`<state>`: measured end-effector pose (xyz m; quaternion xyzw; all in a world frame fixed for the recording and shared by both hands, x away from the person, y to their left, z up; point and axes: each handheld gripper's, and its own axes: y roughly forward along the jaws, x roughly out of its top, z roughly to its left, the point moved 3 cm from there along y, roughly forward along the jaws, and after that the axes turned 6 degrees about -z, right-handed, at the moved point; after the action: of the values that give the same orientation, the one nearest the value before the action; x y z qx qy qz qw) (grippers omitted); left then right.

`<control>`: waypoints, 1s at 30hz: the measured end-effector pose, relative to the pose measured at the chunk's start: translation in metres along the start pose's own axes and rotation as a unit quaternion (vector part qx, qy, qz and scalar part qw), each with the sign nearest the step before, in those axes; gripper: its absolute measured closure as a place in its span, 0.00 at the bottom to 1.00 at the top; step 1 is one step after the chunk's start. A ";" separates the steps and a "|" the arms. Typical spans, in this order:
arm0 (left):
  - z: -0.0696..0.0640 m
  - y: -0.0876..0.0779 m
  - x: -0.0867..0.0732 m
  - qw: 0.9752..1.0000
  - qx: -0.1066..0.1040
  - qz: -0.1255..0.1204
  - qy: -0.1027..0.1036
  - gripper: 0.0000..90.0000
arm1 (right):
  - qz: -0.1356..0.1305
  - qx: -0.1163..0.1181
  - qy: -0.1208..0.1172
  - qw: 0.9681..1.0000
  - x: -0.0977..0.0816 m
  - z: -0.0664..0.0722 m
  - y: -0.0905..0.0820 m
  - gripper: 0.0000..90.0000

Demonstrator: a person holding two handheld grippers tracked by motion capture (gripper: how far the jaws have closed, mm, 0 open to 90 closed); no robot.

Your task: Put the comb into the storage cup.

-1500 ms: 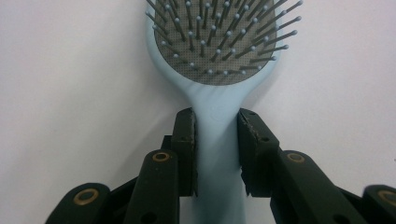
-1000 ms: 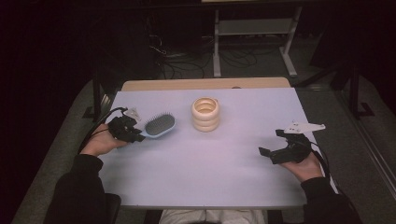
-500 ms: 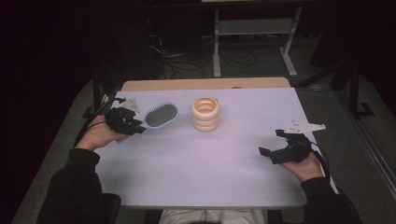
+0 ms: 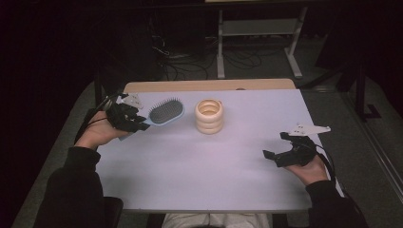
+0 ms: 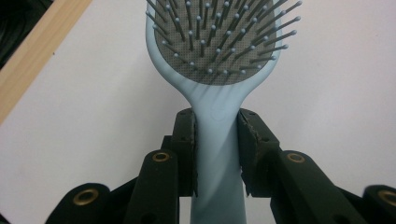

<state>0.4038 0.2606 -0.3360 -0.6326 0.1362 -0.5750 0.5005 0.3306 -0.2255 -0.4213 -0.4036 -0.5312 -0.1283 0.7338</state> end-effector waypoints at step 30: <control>-0.016 -0.004 0.068 0.997 0.010 -0.054 0.057 0.78 | -0.008 0.011 -0.009 1.000 0.017 -0.001 -0.002 0.00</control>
<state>0.4088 0.2041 -0.2955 -0.6001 0.1250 -0.6378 0.4662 0.3367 -0.2237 -0.4056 -0.3923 -0.5426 -0.1251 0.7322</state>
